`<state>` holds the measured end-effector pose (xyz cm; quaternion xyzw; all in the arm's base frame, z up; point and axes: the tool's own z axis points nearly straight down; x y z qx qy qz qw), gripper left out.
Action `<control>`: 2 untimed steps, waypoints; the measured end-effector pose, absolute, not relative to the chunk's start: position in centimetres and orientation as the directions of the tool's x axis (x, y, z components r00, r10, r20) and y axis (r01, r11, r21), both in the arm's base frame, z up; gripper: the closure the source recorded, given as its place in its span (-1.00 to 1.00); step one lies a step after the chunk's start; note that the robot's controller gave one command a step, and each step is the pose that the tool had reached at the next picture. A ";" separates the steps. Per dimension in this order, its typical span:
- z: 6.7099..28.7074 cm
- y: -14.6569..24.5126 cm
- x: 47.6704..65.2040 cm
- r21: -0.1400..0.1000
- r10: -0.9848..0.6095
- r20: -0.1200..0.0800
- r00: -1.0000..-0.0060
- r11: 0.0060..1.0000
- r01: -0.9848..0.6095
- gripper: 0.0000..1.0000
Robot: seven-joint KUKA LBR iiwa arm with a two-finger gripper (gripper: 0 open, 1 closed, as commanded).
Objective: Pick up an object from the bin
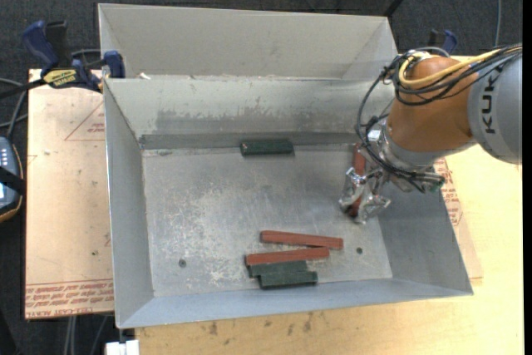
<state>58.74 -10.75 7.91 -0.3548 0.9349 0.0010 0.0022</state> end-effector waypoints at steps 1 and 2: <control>7.8 -11.5 59.8 0.005 -0.760 -0.003 -0.650 0.650 -0.760 1.00; 22.7 -13.7 58.7 -0.004 -0.645 -0.006 -0.764 0.764 -0.645 1.00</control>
Offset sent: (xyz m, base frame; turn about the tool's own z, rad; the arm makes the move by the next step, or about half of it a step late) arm -0.0020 -0.0308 0.1465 0.0239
